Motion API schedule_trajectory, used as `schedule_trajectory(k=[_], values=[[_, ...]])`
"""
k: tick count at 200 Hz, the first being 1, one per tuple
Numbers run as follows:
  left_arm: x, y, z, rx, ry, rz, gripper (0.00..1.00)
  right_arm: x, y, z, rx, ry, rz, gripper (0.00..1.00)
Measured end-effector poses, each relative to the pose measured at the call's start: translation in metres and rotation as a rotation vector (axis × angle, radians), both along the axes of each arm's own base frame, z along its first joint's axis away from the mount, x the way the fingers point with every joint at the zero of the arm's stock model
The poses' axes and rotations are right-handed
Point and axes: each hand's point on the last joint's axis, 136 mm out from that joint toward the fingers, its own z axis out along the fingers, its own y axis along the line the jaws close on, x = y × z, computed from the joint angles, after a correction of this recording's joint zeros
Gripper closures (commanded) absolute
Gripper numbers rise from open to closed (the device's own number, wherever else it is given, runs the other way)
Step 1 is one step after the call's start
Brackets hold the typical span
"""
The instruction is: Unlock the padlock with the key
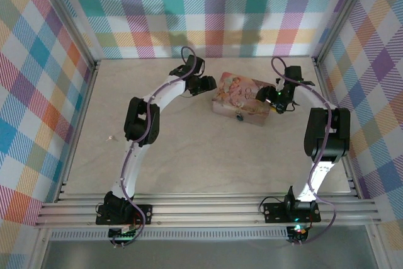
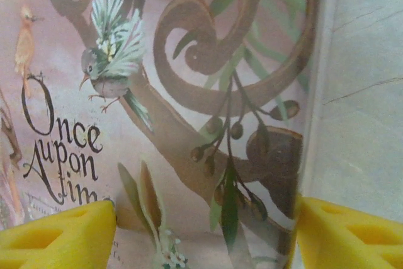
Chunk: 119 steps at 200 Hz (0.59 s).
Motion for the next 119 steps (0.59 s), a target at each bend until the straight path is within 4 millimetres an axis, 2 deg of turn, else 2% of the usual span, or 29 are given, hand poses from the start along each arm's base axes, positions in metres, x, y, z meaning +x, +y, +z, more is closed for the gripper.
schedule_trajectory(k=[57,86,119], values=[[-0.004,0.011,0.000,0.055,0.005,0.024,0.33,0.011,0.003,0.002,0.025,0.010,-0.013,0.23],[-0.018,0.023,0.002,0.103,0.027,0.015,0.30,0.014,0.007,0.006,0.033,0.010,-0.009,0.14],[-0.034,0.036,0.011,0.151,0.033,-0.013,0.24,0.006,0.015,0.010,0.002,0.033,0.008,0.07]])
